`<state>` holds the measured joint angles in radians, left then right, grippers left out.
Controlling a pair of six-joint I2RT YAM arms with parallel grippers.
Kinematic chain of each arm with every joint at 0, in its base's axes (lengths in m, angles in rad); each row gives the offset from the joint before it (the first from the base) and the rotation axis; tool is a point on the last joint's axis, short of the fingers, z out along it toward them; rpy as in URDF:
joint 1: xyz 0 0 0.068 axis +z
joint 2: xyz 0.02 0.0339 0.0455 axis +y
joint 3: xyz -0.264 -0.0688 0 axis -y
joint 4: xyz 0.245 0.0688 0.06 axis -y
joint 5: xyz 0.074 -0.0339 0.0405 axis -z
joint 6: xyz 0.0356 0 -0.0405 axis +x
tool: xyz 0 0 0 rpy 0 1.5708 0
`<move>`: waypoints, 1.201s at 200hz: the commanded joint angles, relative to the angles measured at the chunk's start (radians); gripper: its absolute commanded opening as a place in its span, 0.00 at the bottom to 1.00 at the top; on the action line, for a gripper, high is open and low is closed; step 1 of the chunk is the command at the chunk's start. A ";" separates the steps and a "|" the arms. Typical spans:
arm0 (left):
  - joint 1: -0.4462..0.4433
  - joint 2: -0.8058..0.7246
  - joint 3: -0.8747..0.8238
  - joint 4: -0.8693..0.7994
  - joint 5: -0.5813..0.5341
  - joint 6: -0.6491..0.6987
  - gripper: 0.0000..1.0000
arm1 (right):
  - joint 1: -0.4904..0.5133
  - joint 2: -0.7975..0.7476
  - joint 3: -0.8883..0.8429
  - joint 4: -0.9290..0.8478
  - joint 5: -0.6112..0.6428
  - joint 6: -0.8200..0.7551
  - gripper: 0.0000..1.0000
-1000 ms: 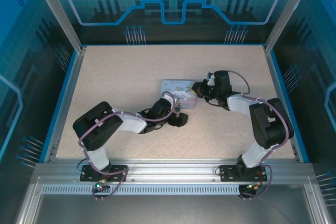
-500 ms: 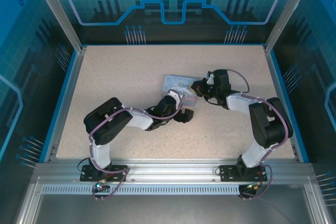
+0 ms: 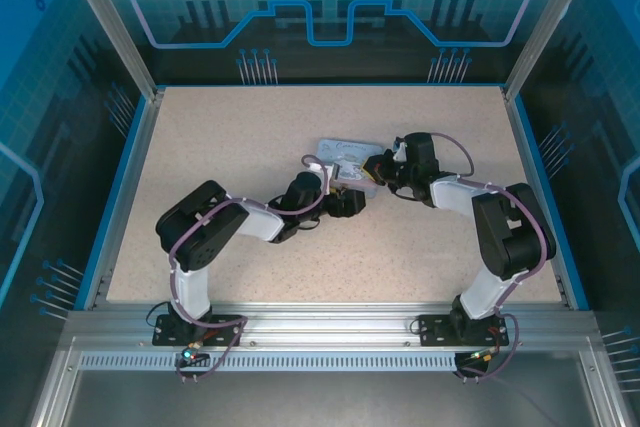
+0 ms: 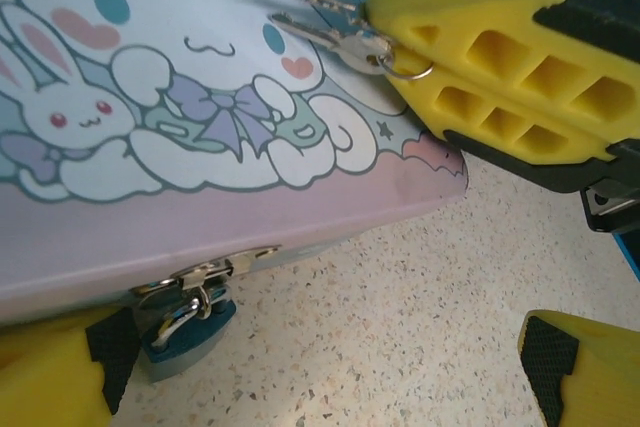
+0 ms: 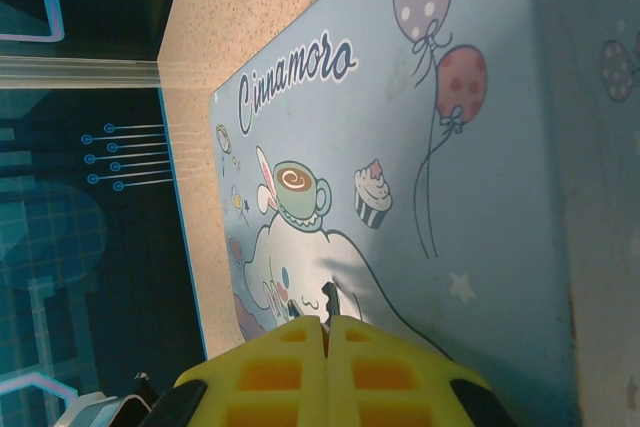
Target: Unlock a padlock with a key
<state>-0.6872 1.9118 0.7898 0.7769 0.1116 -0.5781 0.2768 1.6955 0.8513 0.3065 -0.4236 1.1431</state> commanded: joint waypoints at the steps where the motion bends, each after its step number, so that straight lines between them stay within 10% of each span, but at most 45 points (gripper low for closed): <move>1: -0.004 0.029 0.013 0.015 0.022 -0.013 0.99 | 0.013 0.012 0.023 -0.003 -0.006 -0.015 0.00; 240: -0.036 0.067 0.061 -0.053 -0.104 -0.041 0.89 | 0.033 0.012 0.022 -0.012 0.003 -0.006 0.00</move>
<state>-0.7174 1.9705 0.8219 0.8131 0.0639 -0.6533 0.2966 1.6958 0.8513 0.3061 -0.4229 1.1435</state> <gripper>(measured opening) 0.882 0.043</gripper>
